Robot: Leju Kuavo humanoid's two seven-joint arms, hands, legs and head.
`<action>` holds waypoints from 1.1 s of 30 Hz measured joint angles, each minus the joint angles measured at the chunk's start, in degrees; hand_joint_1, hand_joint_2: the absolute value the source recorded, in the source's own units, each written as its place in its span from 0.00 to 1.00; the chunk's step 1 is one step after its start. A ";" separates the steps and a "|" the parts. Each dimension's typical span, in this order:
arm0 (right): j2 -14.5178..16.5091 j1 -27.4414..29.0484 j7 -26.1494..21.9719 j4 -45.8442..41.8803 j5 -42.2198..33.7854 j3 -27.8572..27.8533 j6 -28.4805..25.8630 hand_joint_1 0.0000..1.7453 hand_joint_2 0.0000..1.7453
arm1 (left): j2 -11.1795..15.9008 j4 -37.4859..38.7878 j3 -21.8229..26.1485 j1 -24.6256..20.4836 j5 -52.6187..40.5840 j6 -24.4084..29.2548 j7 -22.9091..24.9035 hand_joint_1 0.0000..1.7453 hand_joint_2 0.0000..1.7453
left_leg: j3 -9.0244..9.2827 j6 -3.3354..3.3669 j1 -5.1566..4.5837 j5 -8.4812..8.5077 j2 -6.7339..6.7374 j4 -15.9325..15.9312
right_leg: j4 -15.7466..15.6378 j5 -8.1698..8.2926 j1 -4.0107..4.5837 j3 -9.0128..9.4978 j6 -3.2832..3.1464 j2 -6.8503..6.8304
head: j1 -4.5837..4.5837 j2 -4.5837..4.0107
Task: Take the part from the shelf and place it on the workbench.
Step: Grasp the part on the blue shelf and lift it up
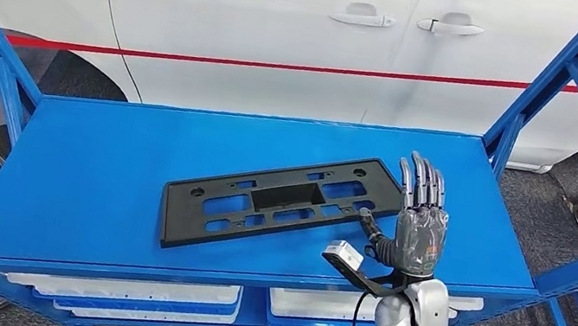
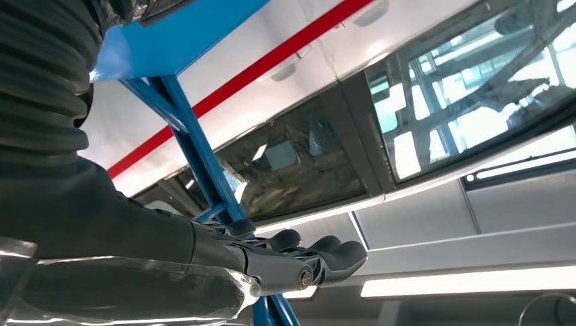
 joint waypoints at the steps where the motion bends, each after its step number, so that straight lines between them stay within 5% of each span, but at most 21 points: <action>1: -0.26 0.16 0.00 0.13 0.76 -0.31 0.00 0.00 1.00 | 0.00 0.00 0.07 0.05 -0.06 0.03 -0.02 0.00 0.00 | -0.14 0.10 -0.15 0.07 0.00 0.04 | 1.94 -0.39 0.06 -0.78 -0.05 0.00 | 0.00 0.00; 3: -0.73 0.44 0.00 0.31 1.53 -0.78 0.00 0.00 1.00 | 0.00 0.00 0.22 0.14 -0.13 0.05 -0.02 0.00 0.00 | -0.26 0.18 -0.41 0.14 -0.06 0.19 | -0.66 1.91 0.21 0.93 -0.49 0.01 | 0.00 0.00; 6: -1.12 0.52 0.00 0.33 1.53 -1.04 -0.01 0.00 1.00 | -0.07 0.00 0.38 0.11 -0.34 0.10 0.28 0.00 0.00 | -0.44 -0.13 -0.80 0.10 -0.13 0.68 | -11.55 6.21 0.71 6.70 -1.52 -0.01 | -0.01 0.00; 10: -1.28 0.67 0.00 0.39 1.40 -1.34 -0.02 0.00 1.00 | -0.08 0.00 0.46 0.14 -0.85 0.32 0.96 0.00 0.00 | -0.85 -1.24 -0.84 0.23 -0.10 1.01 | -13.60 6.90 0.88 7.18 -2.23 0.02 | -0.02 0.00; 12: -1.31 0.68 0.00 0.44 1.42 -1.40 -0.02 0.00 1.00 | -0.03 0.00 0.48 0.14 -0.88 0.35 1.02 0.00 0.00 | -1.84 -1.81 -0.80 -1.94 -0.10 3.41 | -14.02 7.53 0.54 6.97 -2.90 -0.20 | -0.03 0.00; 15: -1.32 0.74 0.00 0.57 1.46 -1.40 -0.01 0.00 1.00 | -0.02 0.00 0.49 0.16 -0.92 0.28 1.03 0.00 0.00 | -5.78 -2.48 -0.47 -8.32 -0.08 13.91 | -13.93 8.28 0.62 5.94 -3.43 -0.50 | -0.04 0.00; 16: -1.32 0.78 0.00 0.64 1.47 -1.40 -0.01 0.00 1.00 | -0.02 0.00 0.50 0.19 -0.92 0.26 1.03 0.00 0.00 | -6.49 -2.58 -0.41 -9.30 -0.08 16.38 | -13.75 8.45 0.67 5.49 -3.45 -0.53 | -0.04 0.00; 18: -1.32 0.84 0.00 0.74 1.51 -1.41 -0.01 0.00 1.00 | -0.02 0.00 0.50 0.24 -0.92 0.25 0.85 0.00 0.00 | -4.58 -2.53 -0.37 -7.96 -0.07 14.69 | -13.30 8.70 0.71 4.66 -3.33 -0.52 | -0.05 0.00; 20: -1.32 0.85 0.00 0.78 1.78 -1.42 -0.02 0.00 1.00 | 0.02 0.00 0.52 0.12 -0.86 0.24 0.39 0.00 0.00 | 0.43 -2.05 -0.45 -5.04 -0.05 6.50 | -12.94 8.92 0.77 4.19 -3.00 -0.50 | -0.05 0.00; 22: -1.35 0.79 0.00 0.82 2.51 -1.44 -0.02 0.00 1.00 | 0.05 0.00 0.60 -0.07 -0.81 0.23 0.02 0.00 0.00 | 3.25 -1.47 -0.74 -3.91 -0.05 1.16 | -12.80 9.27 0.87 4.04 -2.44 -0.52 | -0.04 0.00; 26: -1.57 0.60 0.00 1.71 6.08 -1.57 -0.01 0.00 1.00 | 0.03 0.00 0.88 -0.03 -0.97 0.23 -0.09 0.00 0.00 | 3.27 -0.21 -0.74 -2.74 0.05 0.01 | -12.71 9.52 0.76 3.83 -1.03 -0.45 | -0.02 0.00; 28: -1.97 0.38 0.20 2.85 8.39 -1.74 -0.01 0.00 1.00 | -0.02 0.00 0.96 -0.11 -1.26 0.21 -0.07 0.00 0.00 | 2.96 0.53 -0.42 -1.78 0.24 -0.47 | -9.14 6.64 0.68 2.29 -0.52 -0.23 | 0.03 0.00; 31: -3.27 0.02 2.95 7.00 13.43 -1.59 0.02 0.00 1.00 | -0.02 0.00 1.11 -0.13 -1.98 -0.04 -0.15 0.00 0.00 | 1.85 0.83 -0.48 -1.13 0.29 -0.41 | 1.02 1.18 0.55 -1.68 0.07 -0.12 | 0.06 0.00; 33: -4.74 -0.51 6.97 11.31 16.92 -0.38 0.01 0.00 1.00 | -0.02 0.00 1.19 -0.10 -2.44 -0.43 -0.43 0.00 0.00 | 1.39 0.71 -0.48 -0.90 0.19 -0.20 | 0.99 2.00 0.48 -0.83 0.15 -0.13 | 0.06 0.00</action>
